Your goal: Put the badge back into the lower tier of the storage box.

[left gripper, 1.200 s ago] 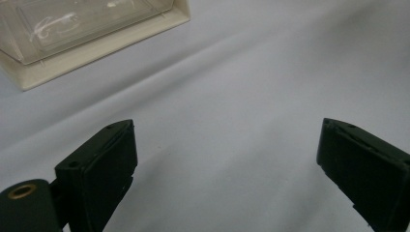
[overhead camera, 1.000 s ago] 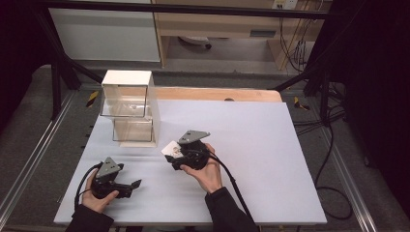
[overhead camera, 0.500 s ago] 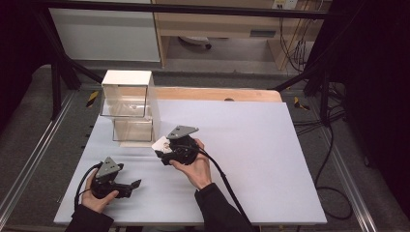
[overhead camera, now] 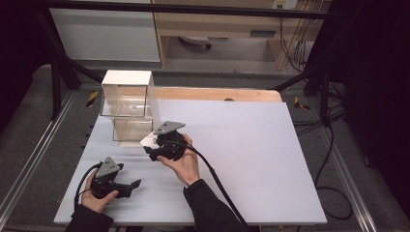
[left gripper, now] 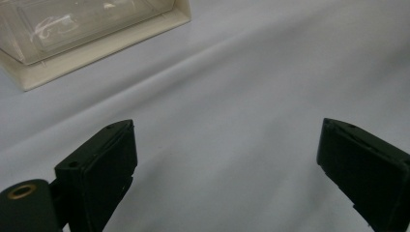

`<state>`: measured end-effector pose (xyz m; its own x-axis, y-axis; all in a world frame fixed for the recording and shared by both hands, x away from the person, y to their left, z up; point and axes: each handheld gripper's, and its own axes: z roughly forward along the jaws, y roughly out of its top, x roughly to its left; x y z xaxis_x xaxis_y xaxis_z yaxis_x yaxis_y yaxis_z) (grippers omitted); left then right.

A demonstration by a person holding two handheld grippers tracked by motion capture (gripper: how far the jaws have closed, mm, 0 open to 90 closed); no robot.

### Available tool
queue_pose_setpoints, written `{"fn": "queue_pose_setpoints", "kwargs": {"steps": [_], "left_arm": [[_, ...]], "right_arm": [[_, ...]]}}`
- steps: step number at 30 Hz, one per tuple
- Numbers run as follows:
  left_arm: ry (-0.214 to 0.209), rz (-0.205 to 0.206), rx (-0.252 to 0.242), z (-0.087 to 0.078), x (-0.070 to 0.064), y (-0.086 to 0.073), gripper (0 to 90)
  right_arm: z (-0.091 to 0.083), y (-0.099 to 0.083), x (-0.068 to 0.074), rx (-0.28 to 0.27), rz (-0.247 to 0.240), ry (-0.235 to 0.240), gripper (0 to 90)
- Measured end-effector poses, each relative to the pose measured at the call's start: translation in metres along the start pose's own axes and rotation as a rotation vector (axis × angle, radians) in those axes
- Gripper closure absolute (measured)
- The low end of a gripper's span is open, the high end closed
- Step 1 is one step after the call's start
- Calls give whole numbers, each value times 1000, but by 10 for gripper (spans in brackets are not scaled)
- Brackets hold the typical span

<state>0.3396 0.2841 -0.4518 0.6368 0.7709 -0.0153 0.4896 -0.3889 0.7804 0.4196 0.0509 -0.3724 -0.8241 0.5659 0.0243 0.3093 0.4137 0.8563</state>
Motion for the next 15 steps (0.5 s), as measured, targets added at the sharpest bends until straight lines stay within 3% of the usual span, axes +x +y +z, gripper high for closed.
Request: {"fn": "queue_pose_setpoints", "kwargs": {"steps": [15], "left_arm": [[0, 0, -2, 0, 0, 0, 65]], "right_arm": [[23, 17, 5, -12, -4, -6, 331]]}}
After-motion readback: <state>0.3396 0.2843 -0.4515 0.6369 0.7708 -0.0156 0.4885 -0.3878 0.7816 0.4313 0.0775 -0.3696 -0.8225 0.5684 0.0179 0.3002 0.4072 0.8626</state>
